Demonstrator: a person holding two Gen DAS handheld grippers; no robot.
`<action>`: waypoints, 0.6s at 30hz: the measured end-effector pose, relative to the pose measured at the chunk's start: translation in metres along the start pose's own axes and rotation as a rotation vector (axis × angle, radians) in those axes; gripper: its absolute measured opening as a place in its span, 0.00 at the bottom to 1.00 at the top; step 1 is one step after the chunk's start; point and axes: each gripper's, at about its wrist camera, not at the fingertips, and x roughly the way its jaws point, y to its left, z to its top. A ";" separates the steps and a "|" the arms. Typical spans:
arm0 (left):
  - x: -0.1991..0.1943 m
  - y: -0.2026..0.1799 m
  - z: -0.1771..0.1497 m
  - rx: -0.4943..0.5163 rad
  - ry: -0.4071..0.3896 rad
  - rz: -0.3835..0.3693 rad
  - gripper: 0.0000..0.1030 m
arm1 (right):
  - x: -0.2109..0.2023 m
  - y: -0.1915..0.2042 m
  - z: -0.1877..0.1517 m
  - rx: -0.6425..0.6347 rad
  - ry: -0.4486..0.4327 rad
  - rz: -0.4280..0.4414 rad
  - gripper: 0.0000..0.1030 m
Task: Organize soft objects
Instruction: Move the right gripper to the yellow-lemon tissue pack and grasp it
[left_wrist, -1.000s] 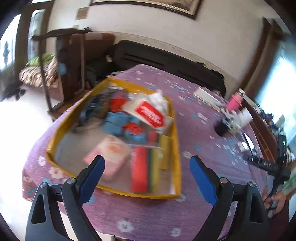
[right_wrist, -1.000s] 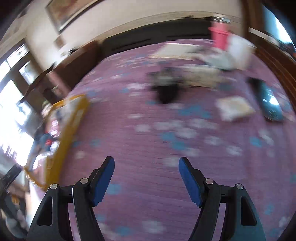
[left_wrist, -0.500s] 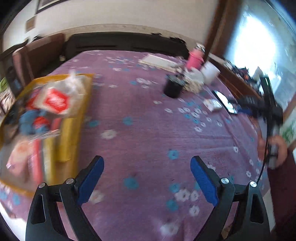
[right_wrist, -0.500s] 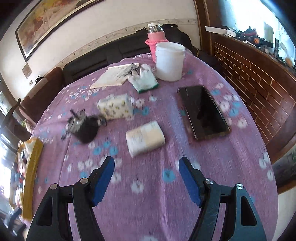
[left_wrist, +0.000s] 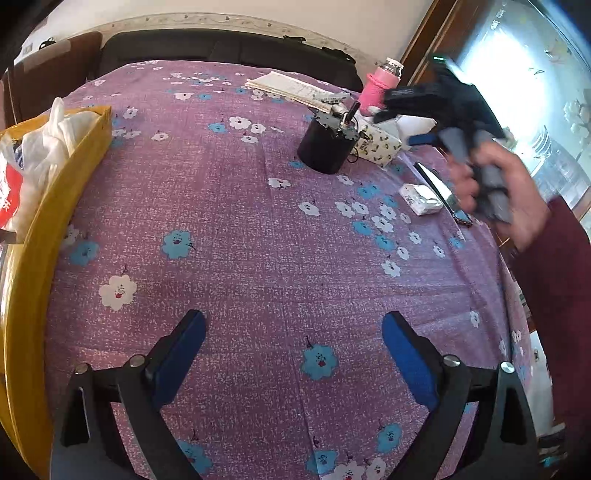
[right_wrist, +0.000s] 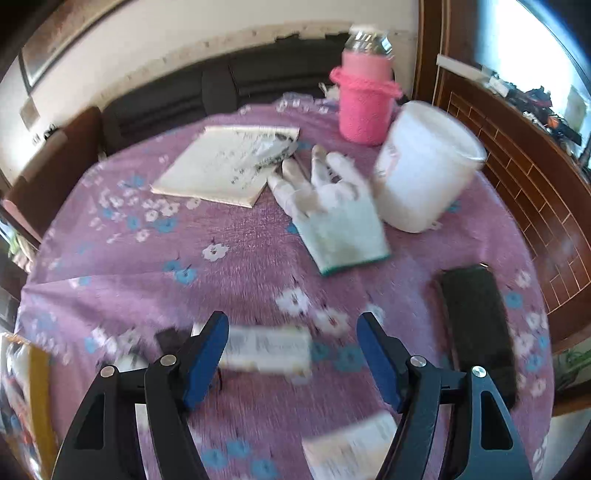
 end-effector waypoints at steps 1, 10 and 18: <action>0.001 -0.001 0.000 0.005 0.004 -0.003 0.98 | 0.011 0.002 0.004 0.003 0.031 0.013 0.74; 0.000 0.002 0.001 -0.014 -0.002 -0.043 1.00 | 0.012 0.004 -0.048 -0.111 0.179 0.123 0.74; 0.002 -0.001 0.001 -0.003 0.003 -0.026 1.00 | -0.036 0.051 -0.152 -0.470 0.272 0.302 0.74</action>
